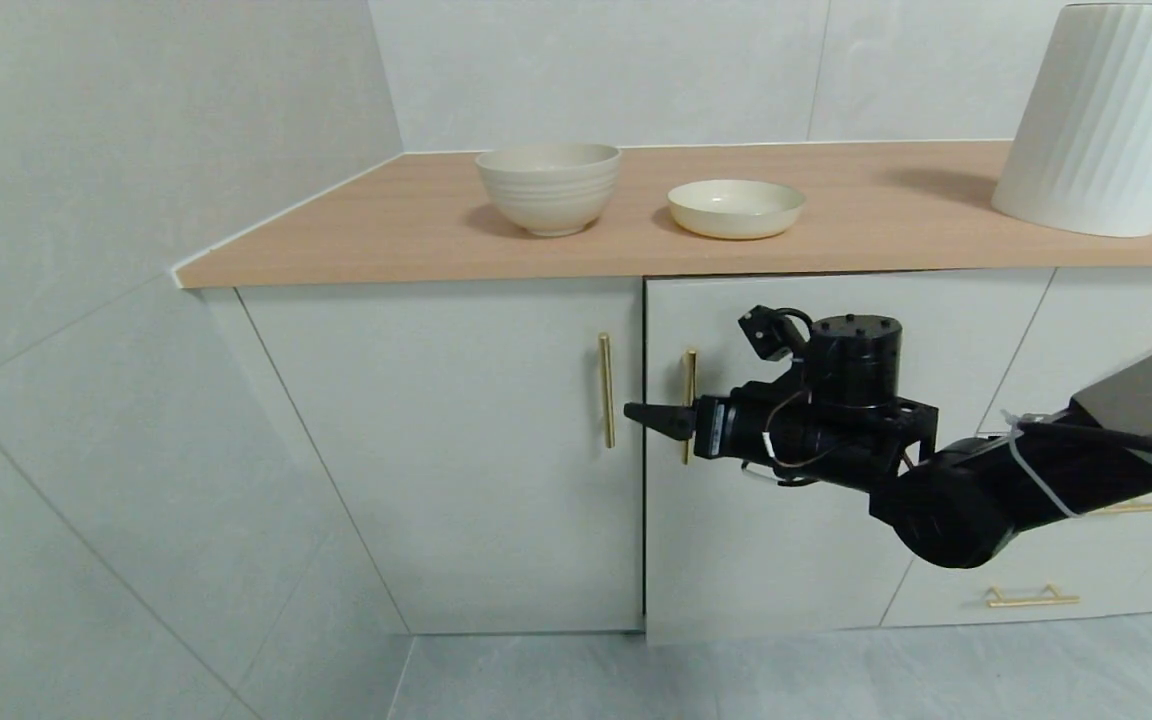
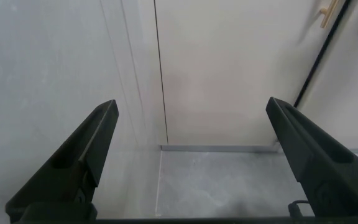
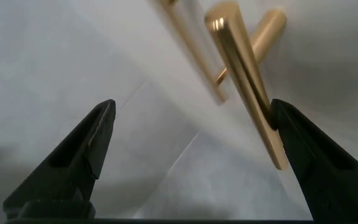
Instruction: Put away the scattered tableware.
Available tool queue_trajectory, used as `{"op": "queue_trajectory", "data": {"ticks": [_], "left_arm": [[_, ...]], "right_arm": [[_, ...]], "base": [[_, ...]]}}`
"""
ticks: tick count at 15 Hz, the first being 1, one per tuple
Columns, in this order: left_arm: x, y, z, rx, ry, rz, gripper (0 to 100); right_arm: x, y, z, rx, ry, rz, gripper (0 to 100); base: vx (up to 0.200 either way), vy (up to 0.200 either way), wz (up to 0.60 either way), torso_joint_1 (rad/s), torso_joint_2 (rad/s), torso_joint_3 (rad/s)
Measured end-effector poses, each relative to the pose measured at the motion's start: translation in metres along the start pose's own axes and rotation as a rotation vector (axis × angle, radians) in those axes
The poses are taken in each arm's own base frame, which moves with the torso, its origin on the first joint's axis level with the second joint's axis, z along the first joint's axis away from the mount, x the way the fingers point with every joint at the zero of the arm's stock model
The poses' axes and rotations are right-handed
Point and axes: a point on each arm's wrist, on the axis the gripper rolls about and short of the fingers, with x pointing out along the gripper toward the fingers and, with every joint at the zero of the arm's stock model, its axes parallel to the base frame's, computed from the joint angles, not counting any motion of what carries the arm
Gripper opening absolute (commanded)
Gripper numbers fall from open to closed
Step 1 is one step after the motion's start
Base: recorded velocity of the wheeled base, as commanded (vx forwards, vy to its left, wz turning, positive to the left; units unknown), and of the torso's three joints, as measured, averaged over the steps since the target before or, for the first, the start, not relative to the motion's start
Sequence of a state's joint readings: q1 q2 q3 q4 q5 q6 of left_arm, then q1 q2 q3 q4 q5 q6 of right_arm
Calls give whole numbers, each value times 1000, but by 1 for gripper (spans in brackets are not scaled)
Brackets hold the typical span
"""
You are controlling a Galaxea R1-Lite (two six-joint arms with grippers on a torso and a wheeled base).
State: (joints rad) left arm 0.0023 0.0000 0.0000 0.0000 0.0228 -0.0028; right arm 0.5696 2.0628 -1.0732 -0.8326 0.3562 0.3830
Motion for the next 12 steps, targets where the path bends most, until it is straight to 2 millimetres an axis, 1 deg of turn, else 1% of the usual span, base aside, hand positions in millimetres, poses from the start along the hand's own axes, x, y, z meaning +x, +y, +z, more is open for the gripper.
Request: {"op": "queue_trajectory", "data": {"ticks": [4,7,12], "left_arm": [[0,0,0,0,0,0,100],[0,0,0,0,0,0,100],[0,0,0,0,0,0,100]], "right_arm": [[-26,22,-8,5,71,101,100],[-49,39,-16,6,107,134,100],[-95,54,-25,21,168,223,100]], "base": [[0,0,0,0,0,0],[0,0,0,0,0,0],[0,0,0,0,0,0]]}}
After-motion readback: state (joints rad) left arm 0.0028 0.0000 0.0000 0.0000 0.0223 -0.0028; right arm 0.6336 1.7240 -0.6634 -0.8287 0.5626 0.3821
